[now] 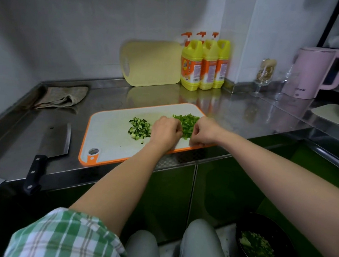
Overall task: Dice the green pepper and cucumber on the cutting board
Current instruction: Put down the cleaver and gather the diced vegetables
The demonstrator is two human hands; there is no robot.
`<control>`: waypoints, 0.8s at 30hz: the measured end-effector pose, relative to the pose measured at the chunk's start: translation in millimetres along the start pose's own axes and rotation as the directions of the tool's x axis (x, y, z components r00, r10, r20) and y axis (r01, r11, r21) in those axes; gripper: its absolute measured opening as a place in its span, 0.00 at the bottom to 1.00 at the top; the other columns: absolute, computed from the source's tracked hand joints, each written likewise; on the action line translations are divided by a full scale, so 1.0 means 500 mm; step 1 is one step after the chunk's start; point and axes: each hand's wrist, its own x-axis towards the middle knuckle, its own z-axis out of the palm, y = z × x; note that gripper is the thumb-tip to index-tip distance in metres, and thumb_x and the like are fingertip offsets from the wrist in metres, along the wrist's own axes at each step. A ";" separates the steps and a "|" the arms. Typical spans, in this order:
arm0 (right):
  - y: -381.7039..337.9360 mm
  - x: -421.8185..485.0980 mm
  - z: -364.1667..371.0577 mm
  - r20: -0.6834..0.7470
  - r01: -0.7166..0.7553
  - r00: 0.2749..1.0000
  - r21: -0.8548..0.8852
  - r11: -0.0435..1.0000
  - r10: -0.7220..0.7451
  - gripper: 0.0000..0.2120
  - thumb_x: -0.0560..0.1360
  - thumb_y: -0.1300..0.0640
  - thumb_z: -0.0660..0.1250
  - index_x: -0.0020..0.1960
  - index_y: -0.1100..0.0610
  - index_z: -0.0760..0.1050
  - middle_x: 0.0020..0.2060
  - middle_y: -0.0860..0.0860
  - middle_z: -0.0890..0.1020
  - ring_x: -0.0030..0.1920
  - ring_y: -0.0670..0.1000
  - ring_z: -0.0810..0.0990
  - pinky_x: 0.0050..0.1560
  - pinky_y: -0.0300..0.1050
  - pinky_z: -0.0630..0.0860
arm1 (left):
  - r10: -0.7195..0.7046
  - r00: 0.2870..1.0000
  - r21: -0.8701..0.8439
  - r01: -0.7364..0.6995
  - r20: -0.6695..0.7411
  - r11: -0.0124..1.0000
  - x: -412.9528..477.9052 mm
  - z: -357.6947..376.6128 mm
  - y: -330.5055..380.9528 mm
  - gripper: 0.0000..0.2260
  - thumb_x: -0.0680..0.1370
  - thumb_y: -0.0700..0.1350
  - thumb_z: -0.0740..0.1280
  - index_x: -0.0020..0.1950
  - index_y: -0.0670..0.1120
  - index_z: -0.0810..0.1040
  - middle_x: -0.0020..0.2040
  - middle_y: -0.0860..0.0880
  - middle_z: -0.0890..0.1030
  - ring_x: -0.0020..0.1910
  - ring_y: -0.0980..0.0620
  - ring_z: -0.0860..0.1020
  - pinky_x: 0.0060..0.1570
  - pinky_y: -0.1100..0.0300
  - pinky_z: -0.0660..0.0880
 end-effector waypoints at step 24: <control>-0.211 0.083 0.087 -0.220 0.251 0.953 0.201 0.947 -0.206 0.06 0.73 0.61 0.71 0.47 0.57 0.86 0.45 0.54 0.86 0.50 0.52 0.82 0.56 0.45 0.76 | -0.175 0.977 -0.001 0.177 -0.121 0.984 -0.071 -0.124 -0.230 0.08 0.75 0.45 0.65 0.50 0.47 0.82 0.45 0.47 0.84 0.53 0.43 0.74 0.47 0.52 0.71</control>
